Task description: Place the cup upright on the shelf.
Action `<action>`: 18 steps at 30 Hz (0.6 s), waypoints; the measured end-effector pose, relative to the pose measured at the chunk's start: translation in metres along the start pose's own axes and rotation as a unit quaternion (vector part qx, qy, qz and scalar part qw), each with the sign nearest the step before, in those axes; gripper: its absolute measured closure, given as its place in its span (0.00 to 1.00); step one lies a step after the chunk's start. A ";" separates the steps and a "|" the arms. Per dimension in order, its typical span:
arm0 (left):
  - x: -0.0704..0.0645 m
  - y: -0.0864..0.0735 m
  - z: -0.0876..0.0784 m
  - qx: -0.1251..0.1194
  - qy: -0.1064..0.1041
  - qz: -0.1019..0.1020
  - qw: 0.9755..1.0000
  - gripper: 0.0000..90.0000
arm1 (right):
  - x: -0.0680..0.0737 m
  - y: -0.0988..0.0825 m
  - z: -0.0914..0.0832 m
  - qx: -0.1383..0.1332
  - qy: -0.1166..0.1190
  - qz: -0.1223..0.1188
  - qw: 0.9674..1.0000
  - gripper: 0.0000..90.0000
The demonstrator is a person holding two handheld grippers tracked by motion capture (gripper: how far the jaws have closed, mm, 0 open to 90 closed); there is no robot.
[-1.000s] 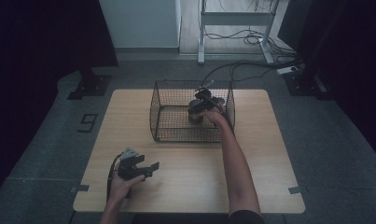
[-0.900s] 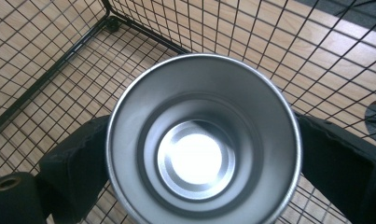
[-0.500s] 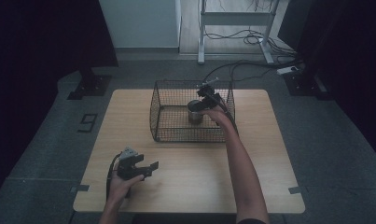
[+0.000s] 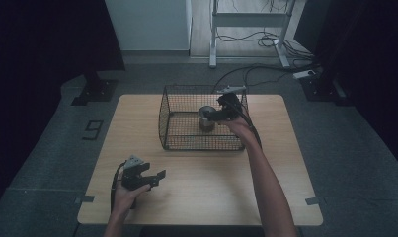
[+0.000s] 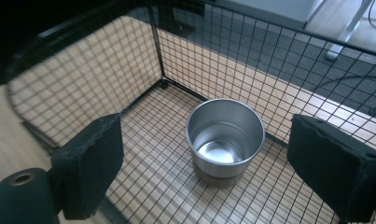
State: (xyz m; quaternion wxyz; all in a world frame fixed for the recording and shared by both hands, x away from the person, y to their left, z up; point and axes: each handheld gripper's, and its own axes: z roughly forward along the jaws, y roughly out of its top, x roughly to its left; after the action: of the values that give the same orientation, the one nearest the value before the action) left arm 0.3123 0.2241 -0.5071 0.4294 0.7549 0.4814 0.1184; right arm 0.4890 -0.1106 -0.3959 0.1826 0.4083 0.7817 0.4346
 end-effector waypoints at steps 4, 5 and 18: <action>-0.001 0.000 0.001 0.002 0.002 0.001 1.000 0.22 | 0.004 -0.006 -0.014 -0.015 0.007 -0.002 1.000 0.14; -0.001 0.000 0.001 0.003 0.002 0.001 1.000 0.22 | 0.006 -0.009 -0.018 -0.018 0.008 -0.005 1.000 0.15; -0.002 -0.002 0.004 0.009 0.006 0.002 1.000 0.22 | 0.016 -0.063 -0.070 -0.067 0.016 0.001 0.998 0.17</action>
State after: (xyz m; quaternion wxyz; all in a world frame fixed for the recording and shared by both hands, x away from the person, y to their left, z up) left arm 0.3127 0.2208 -0.5104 0.4194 0.7592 0.4831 0.1195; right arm 0.4045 -0.1533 -0.4083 0.1963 0.3887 0.7536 0.4924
